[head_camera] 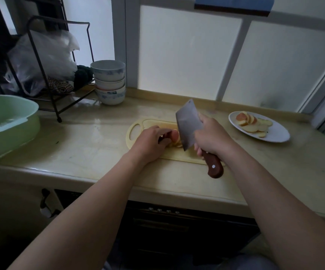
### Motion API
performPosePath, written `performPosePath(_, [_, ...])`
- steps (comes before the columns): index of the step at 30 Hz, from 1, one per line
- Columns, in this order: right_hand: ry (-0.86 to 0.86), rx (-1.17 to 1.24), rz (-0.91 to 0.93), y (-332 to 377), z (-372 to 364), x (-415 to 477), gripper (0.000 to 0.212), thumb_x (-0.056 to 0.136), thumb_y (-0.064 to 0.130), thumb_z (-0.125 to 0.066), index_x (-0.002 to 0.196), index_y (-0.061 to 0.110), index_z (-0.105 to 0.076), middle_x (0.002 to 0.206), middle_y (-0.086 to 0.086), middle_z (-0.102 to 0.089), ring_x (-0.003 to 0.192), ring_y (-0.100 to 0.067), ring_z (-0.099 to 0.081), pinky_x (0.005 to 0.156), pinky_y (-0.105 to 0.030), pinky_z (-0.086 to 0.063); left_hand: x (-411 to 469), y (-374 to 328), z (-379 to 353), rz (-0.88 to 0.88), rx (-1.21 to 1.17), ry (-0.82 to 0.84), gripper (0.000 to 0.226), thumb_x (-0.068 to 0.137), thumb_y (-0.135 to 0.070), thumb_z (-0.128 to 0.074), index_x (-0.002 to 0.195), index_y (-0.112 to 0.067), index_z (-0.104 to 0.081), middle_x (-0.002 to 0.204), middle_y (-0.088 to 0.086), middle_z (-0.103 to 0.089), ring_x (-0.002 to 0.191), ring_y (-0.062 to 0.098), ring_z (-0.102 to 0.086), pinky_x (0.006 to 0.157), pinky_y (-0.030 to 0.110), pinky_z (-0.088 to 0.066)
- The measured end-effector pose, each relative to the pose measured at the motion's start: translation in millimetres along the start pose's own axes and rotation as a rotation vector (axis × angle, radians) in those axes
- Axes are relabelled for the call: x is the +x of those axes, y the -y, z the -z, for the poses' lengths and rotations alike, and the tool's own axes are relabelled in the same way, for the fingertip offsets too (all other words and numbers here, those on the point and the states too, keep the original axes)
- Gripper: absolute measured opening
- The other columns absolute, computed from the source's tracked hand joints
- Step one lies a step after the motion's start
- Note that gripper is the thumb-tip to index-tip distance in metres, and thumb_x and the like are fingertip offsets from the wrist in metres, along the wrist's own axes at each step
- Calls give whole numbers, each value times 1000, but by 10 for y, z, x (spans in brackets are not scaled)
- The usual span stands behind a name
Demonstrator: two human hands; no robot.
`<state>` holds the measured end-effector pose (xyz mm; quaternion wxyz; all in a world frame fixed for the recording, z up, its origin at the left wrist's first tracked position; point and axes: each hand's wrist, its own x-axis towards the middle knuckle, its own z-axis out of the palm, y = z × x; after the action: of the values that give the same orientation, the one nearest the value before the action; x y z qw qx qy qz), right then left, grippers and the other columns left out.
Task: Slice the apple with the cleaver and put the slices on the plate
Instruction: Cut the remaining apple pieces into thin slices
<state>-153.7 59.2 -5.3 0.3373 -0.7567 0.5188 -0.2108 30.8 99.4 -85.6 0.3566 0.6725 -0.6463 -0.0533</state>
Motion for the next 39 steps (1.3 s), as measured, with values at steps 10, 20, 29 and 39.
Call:
performPosePath(10, [3, 102, 9, 69, 13, -71, 89, 89, -4, -39, 166, 35, -16, 78, -14, -73, 45, -13, -62, 45, -25, -51, -15, -19, -9, 17, -13, -24, 30, 95, -23, -65, 125, -26, -70, 102, 3, -63, 88, 19, -58, 77, 28, -42])
performPosePath(20, [15, 89, -28, 64, 11, -151, 91, 88, -5, -37, 166, 36, -14, 74, -15, -73, 48, -16, -65, 45, -25, -52, -15, -32, -6, 27, 4, -13, 31, 97, -25, -63, 127, -25, -69, 104, 3, -63, 89, 20, -58, 80, 31, -47])
performPosePath(29, [57, 86, -48, 66, 39, -399, 94, 88, -8, -37, 168, 34, -12, 67, -15, -71, 44, -16, -63, 45, -27, -51, -25, -45, 12, 28, 26, -6, 31, 97, -25, -62, 127, -24, -69, 105, 3, -63, 89, 20, -57, 79, 31, -46])
performPosePath(39, [65, 32, -26, 82, 94, -437, 89, 90, -7, -35, 167, 33, -14, 71, -16, -71, 39, -12, -61, 41, -23, -48, -4, -27, 0, 17, 50, 2, 32, 98, -25, -61, 129, -23, -68, 104, 6, -63, 86, 19, -53, 73, 28, -37])
